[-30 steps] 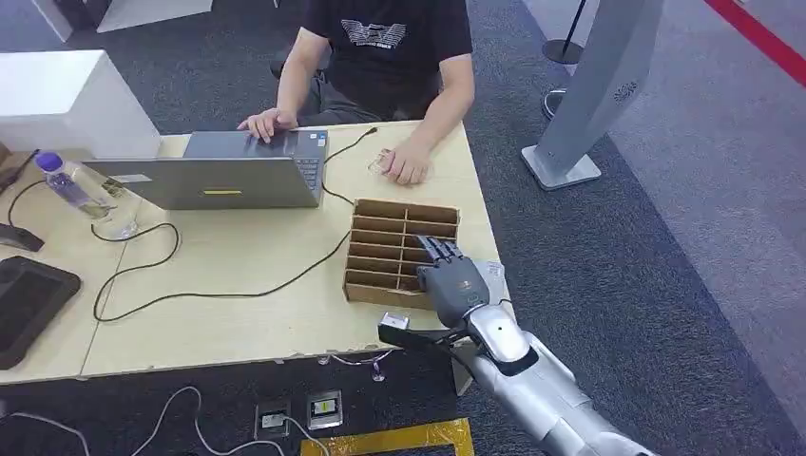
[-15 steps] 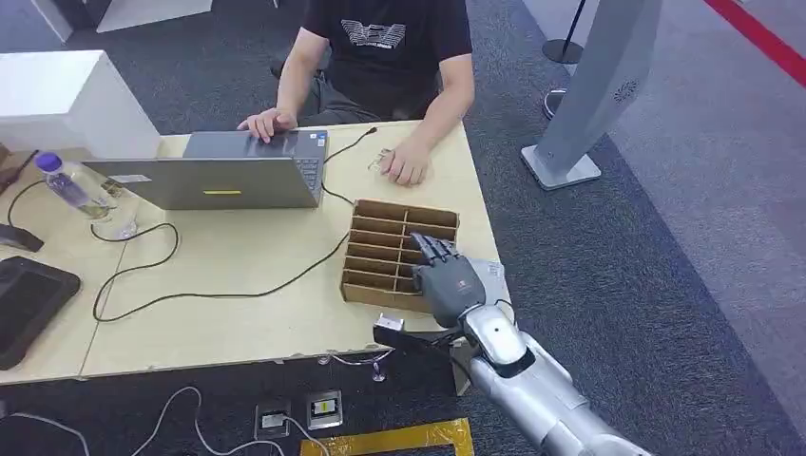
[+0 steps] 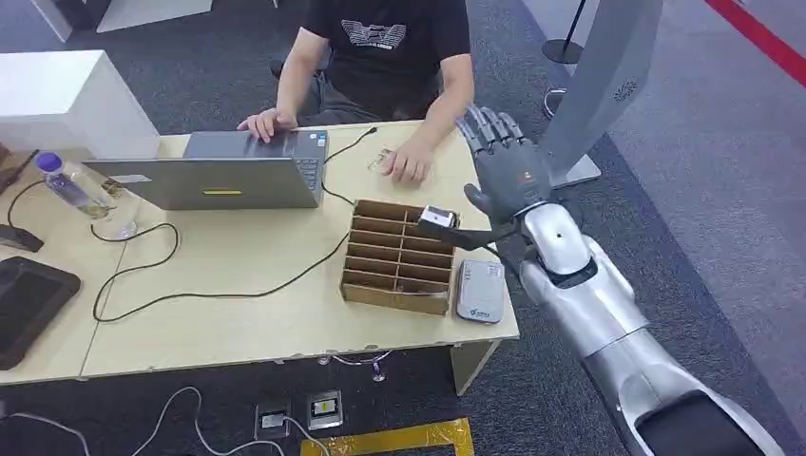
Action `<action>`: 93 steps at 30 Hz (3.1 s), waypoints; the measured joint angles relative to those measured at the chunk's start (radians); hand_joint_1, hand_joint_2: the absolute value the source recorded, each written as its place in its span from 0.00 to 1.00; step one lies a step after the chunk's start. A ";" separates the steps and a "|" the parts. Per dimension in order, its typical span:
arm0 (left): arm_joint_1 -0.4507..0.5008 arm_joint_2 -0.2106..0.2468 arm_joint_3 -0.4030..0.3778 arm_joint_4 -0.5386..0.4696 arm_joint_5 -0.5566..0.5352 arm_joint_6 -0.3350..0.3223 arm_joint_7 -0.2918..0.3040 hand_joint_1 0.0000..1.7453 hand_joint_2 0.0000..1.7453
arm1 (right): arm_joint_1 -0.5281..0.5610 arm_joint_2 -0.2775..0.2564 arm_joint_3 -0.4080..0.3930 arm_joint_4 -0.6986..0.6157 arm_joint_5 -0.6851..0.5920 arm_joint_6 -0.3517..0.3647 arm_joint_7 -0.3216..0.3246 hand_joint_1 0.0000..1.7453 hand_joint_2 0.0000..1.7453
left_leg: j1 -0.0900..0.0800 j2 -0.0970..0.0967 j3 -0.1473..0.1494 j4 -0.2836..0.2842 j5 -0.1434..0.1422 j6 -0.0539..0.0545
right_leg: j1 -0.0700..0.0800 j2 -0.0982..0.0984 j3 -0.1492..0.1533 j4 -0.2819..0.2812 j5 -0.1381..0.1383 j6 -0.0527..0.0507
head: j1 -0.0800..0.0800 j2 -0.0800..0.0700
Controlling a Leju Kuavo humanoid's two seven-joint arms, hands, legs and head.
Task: Pass the card to the sensor for recognition and then transmit it.
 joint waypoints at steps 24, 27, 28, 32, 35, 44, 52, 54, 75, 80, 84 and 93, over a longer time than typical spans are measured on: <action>0.006 0.003 0.000 0.000 -0.001 -0.020 -0.018 0.00 0.00 | 0.209 -0.280 -0.168 -0.732 -0.760 0.625 0.475 0.00 0.00 | 0.000 0.001 0.000 0.000 -0.002 -0.001 | 0.000 0.001 0.000 -0.001 0.000 0.000 | 0.000 0.000; 0.006 -0.001 0.001 0.000 0.000 -0.018 -0.022 0.00 0.00 | 0.294 -0.322 -0.160 -0.827 -0.671 0.535 0.448 0.00 1.00 | 0.000 0.001 0.000 0.000 -0.002 -0.001 | 0.000 0.001 0.000 -0.001 0.000 0.000 | 0.000 0.000; 0.006 -0.002 0.001 0.000 0.000 -0.016 -0.022 0.00 0.00 | 0.313 -0.332 -0.154 -0.843 -0.628 0.493 0.429 0.00 1.00 | 0.000 0.001 0.000 0.000 -0.002 -0.001 | 0.000 0.001 -0.001 -0.001 -0.001 0.000 | 0.000 0.000; 0.006 -0.008 0.004 0.000 0.011 0.003 -0.020 0.00 0.00 | 0.388 -0.349 -0.099 -0.860 -0.495 0.319 0.353 0.00 1.00 | 0.001 0.001 0.000 -0.001 -0.002 -0.001 | 0.001 0.001 0.000 -0.001 -0.001 0.000 | 0.000 0.000; 0.006 -0.011 0.007 0.000 0.029 0.019 -0.006 0.00 0.00 | 0.420 -0.345 -0.040 -0.836 -0.404 0.212 0.288 0.00 1.00 | 0.001 0.001 -0.001 -0.001 -0.002 -0.001 | 0.001 0.001 0.000 -0.001 -0.001 0.000 | 0.000 0.000; 0.006 -0.016 0.025 0.000 0.044 0.034 0.003 0.00 0.00 | 0.437 -0.309 0.067 -0.721 -0.355 0.162 0.242 0.00 1.00 | 0.001 0.001 -0.001 -0.001 -0.002 -0.001 | 0.001 0.000 0.000 0.000 -0.001 0.000 | 0.000 0.000; 0.005 -0.017 0.029 0.000 0.050 0.040 0.003 0.00 0.00 | 0.437 -0.303 0.084 -0.702 -0.339 0.154 0.227 0.00 1.00 | 0.001 0.001 -0.002 -0.001 -0.002 -0.001 | 0.001 0.000 0.000 0.000 -0.001 -0.001 | 0.000 0.000; 0.005 -0.021 0.033 0.000 0.053 0.044 0.003 0.00 0.00 | 0.434 -0.256 0.123 -0.616 -0.283 0.099 0.177 0.00 1.00 | 0.001 0.001 -0.002 -0.001 -0.002 -0.001 | 0.001 0.000 0.000 0.000 -0.001 -0.001 | 0.000 0.000; 0.006 -0.032 0.039 0.000 0.011 0.024 0.008 0.00 0.00 | 0.367 -0.040 0.192 -0.335 -0.250 0.165 0.174 0.00 1.00 | 0.001 0.000 -0.002 -0.001 -0.002 -0.001 | 0.001 0.000 -0.001 0.000 -0.001 -0.001 | 0.000 0.000; 0.009 -0.035 0.039 0.000 0.015 0.028 0.017 0.00 0.00 | 0.334 -0.018 0.189 -0.286 -0.245 0.169 0.133 0.00 1.00 | 0.001 0.000 -0.002 -0.001 -0.001 -0.001 | 0.001 0.000 -0.001 0.000 -0.001 -0.001 | 0.000 0.000; 0.010 -0.035 0.039 0.000 0.019 0.032 0.019 0.00 0.00 | 0.324 0.002 0.189 -0.269 -0.229 0.180 0.118 0.00 1.00 | 0.001 0.000 -0.002 -0.001 -0.001 -0.001 | 0.001 -0.001 -0.001 0.000 -0.001 -0.001 | 0.000 0.000; 0.013 -0.031 0.039 0.001 0.019 0.045 0.024 0.00 0.00 | 0.316 0.048 0.191 -0.203 -0.188 0.125 0.082 0.00 1.00 | 0.001 0.000 -0.002 -0.001 -0.001 -0.001 | 0.001 0.000 -0.001 0.000 -0.001 -0.001 | 0.000 0.000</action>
